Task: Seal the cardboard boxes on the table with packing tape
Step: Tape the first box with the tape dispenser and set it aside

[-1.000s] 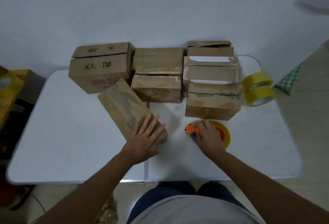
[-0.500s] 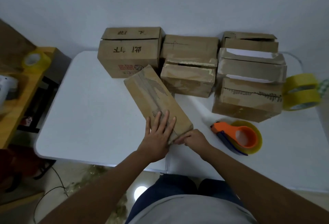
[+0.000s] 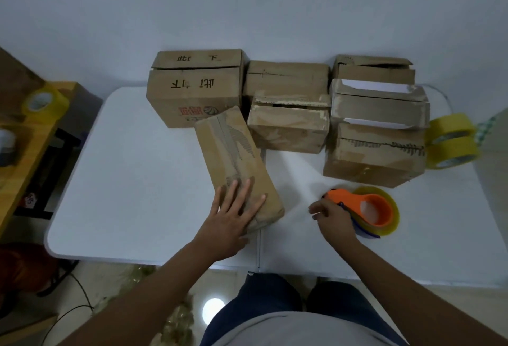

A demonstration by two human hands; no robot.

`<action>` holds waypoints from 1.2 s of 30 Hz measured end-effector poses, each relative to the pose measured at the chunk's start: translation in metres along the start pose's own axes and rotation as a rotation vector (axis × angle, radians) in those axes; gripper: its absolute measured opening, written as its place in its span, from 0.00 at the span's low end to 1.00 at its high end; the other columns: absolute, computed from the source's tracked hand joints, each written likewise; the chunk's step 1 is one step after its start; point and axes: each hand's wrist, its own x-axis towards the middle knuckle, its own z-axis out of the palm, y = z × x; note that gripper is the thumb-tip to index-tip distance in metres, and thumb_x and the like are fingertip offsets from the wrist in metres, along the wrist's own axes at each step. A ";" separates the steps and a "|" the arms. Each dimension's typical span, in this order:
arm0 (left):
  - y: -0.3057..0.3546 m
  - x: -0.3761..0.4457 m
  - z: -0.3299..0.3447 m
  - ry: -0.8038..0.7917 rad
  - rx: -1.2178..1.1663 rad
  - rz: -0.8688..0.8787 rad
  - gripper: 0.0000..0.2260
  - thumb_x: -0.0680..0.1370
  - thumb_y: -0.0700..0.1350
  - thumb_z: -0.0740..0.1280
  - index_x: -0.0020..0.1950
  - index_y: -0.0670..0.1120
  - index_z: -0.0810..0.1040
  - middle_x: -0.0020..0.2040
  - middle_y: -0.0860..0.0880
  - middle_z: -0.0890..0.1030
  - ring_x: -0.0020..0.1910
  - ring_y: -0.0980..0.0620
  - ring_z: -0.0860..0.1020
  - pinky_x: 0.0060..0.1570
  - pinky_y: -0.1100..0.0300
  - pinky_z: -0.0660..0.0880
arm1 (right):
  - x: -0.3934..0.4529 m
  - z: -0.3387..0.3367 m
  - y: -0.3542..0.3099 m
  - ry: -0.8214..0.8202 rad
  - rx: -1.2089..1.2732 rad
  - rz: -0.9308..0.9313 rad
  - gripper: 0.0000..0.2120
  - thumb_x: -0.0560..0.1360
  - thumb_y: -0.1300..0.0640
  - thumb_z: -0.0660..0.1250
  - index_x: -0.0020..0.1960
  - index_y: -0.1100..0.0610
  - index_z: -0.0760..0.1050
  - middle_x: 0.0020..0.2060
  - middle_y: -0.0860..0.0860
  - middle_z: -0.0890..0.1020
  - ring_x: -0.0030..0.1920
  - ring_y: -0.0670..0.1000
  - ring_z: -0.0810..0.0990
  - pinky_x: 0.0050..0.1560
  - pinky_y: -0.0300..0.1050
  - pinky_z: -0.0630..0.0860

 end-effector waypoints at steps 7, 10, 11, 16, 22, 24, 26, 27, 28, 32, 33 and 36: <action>0.046 0.033 0.011 0.004 -0.033 -0.185 0.34 0.80 0.64 0.50 0.82 0.50 0.49 0.81 0.40 0.51 0.79 0.37 0.52 0.74 0.36 0.57 | 0.012 -0.047 0.050 0.363 -0.367 -0.020 0.22 0.71 0.53 0.75 0.54 0.67 0.71 0.50 0.63 0.75 0.51 0.63 0.75 0.52 0.59 0.74; 0.047 0.032 0.017 0.016 -0.007 -0.200 0.30 0.82 0.60 0.48 0.82 0.50 0.50 0.81 0.41 0.52 0.79 0.37 0.53 0.74 0.37 0.58 | 0.014 -0.062 0.058 0.206 -0.464 0.052 0.33 0.71 0.40 0.73 0.58 0.66 0.69 0.52 0.60 0.74 0.52 0.60 0.75 0.52 0.57 0.76; 0.047 0.032 0.017 0.024 -0.006 -0.193 0.30 0.82 0.60 0.48 0.82 0.50 0.51 0.81 0.41 0.52 0.79 0.37 0.53 0.74 0.37 0.58 | 0.016 -0.065 0.062 0.118 -0.525 0.033 0.32 0.71 0.39 0.71 0.59 0.64 0.69 0.52 0.59 0.75 0.51 0.59 0.76 0.50 0.55 0.77; 0.044 0.031 0.011 0.032 0.011 -0.112 0.27 0.83 0.58 0.45 0.82 0.53 0.49 0.81 0.44 0.54 0.79 0.35 0.53 0.74 0.37 0.53 | 0.028 -0.066 0.063 -0.134 -0.685 0.044 0.26 0.80 0.48 0.62 0.70 0.64 0.63 0.63 0.61 0.73 0.59 0.62 0.76 0.55 0.55 0.74; 0.044 0.019 0.014 0.055 0.027 -0.088 0.25 0.85 0.58 0.39 0.82 0.55 0.49 0.81 0.48 0.55 0.79 0.36 0.53 0.75 0.39 0.54 | 0.020 -0.079 0.056 -0.183 -0.683 -0.146 0.15 0.82 0.54 0.58 0.65 0.60 0.64 0.49 0.54 0.78 0.50 0.55 0.79 0.50 0.50 0.75; 0.044 0.020 0.013 0.056 0.021 -0.089 0.25 0.85 0.59 0.39 0.82 0.56 0.49 0.81 0.49 0.55 0.79 0.37 0.53 0.74 0.41 0.53 | 0.013 -0.083 0.045 -0.264 -0.526 -0.240 0.12 0.82 0.54 0.58 0.62 0.59 0.65 0.47 0.54 0.79 0.47 0.55 0.80 0.49 0.52 0.76; 0.046 0.022 0.013 0.060 -0.007 -0.104 0.25 0.84 0.60 0.41 0.81 0.57 0.49 0.81 0.50 0.56 0.79 0.38 0.54 0.74 0.42 0.53 | 0.006 -0.085 0.027 -0.334 -0.356 -0.252 0.14 0.83 0.53 0.57 0.65 0.58 0.65 0.52 0.55 0.79 0.50 0.55 0.79 0.50 0.51 0.75; 0.048 0.022 0.013 0.069 -0.031 -0.115 0.25 0.84 0.61 0.43 0.81 0.58 0.50 0.81 0.51 0.57 0.79 0.39 0.54 0.74 0.42 0.53 | 0.003 -0.086 0.018 -0.347 -0.278 -0.224 0.15 0.83 0.52 0.57 0.67 0.57 0.65 0.55 0.55 0.78 0.52 0.55 0.78 0.50 0.49 0.74; 0.050 0.023 0.013 0.069 -0.068 -0.129 0.25 0.84 0.62 0.44 0.81 0.59 0.51 0.81 0.52 0.58 0.79 0.40 0.54 0.74 0.42 0.52 | 0.000 -0.086 0.009 -0.343 -0.223 -0.196 0.15 0.83 0.52 0.57 0.68 0.56 0.66 0.57 0.54 0.78 0.53 0.55 0.78 0.49 0.48 0.73; 0.052 0.032 0.003 0.148 -0.439 -0.203 0.25 0.83 0.63 0.46 0.74 0.56 0.69 0.79 0.52 0.60 0.80 0.44 0.53 0.75 0.43 0.55 | -0.012 -0.085 -0.016 -0.275 -0.100 -0.153 0.15 0.82 0.45 0.56 0.56 0.55 0.72 0.48 0.52 0.81 0.46 0.51 0.80 0.45 0.46 0.74; 0.052 0.036 -0.003 0.166 -0.565 -0.224 0.26 0.83 0.62 0.47 0.71 0.53 0.74 0.79 0.50 0.62 0.80 0.45 0.54 0.75 0.43 0.56 | -0.016 -0.084 -0.023 -0.248 -0.075 -0.161 0.17 0.82 0.43 0.56 0.54 0.55 0.73 0.46 0.51 0.81 0.43 0.49 0.80 0.44 0.44 0.74; 0.057 0.047 -0.042 0.140 -1.014 -0.414 0.19 0.84 0.57 0.54 0.66 0.52 0.78 0.72 0.50 0.73 0.73 0.51 0.68 0.71 0.49 0.67 | -0.024 -0.078 -0.039 -0.184 -0.146 -0.243 0.19 0.80 0.39 0.56 0.50 0.53 0.75 0.42 0.48 0.82 0.40 0.45 0.81 0.41 0.40 0.75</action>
